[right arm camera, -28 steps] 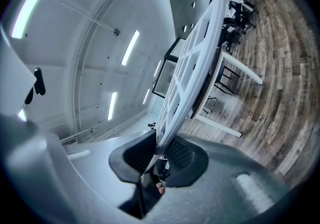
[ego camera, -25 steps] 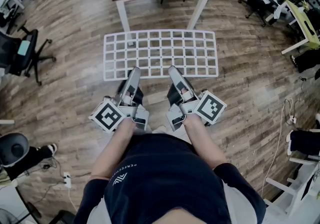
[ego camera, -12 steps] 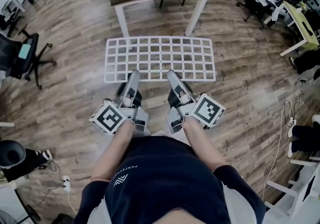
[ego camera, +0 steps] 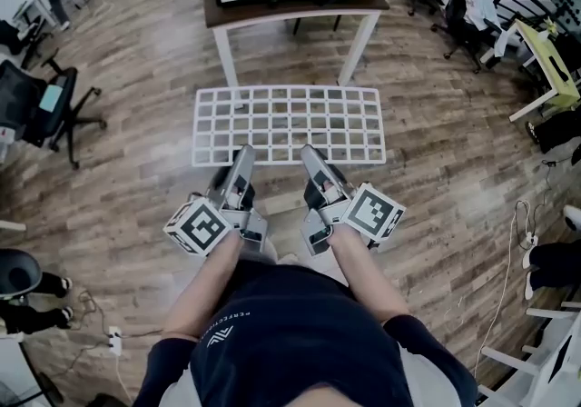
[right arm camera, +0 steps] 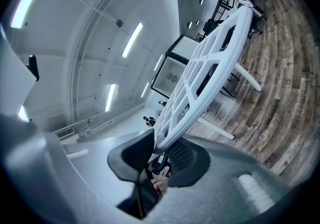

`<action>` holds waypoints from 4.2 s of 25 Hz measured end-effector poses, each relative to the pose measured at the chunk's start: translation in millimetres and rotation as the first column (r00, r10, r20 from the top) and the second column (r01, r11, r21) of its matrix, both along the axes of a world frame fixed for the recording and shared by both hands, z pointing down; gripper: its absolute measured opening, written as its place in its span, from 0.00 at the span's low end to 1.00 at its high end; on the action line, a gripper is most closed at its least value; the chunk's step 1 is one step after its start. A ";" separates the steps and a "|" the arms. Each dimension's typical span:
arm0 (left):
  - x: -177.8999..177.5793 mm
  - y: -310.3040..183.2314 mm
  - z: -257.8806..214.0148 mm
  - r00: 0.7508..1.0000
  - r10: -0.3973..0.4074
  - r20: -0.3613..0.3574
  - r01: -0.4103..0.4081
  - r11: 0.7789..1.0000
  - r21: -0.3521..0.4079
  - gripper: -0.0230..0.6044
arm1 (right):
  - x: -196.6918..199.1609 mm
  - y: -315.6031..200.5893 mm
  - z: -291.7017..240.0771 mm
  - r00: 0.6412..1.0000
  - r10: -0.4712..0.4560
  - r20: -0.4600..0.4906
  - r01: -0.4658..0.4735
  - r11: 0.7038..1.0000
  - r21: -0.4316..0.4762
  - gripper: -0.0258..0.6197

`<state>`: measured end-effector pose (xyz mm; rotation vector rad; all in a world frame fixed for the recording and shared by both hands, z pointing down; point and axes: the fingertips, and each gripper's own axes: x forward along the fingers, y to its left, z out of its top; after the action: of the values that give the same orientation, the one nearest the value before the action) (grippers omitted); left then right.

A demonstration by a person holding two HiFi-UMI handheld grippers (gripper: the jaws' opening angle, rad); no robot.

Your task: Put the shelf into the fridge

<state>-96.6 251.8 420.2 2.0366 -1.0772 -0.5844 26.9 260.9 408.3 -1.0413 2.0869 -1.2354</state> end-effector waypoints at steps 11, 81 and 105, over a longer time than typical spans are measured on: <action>10.6 -60.2 0.7 0.995 0.042 -0.090 -0.042 0.999 -0.002 0.22 | 13.7 -56.6 -5.2 0.999 0.045 0.026 -0.045 0.999 0.006 0.14; 3.5 -500.7 -94.0 0.972 -0.225 -0.074 0.230 0.971 0.066 0.21 | 6.0 -518.2 -91.5 0.969 -0.247 0.022 0.241 0.960 0.142 0.16; 3.3 -548.9 -112.7 0.964 -0.129 -0.232 0.143 0.989 0.042 0.20 | -3.2 -561.3 -100.9 0.979 -0.200 0.039 0.194 0.974 0.119 0.15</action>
<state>-93.3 -297.1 307.4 1.8986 -1.0769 -0.9076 23.7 -300.4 307.4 -0.7588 2.2358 -1.2046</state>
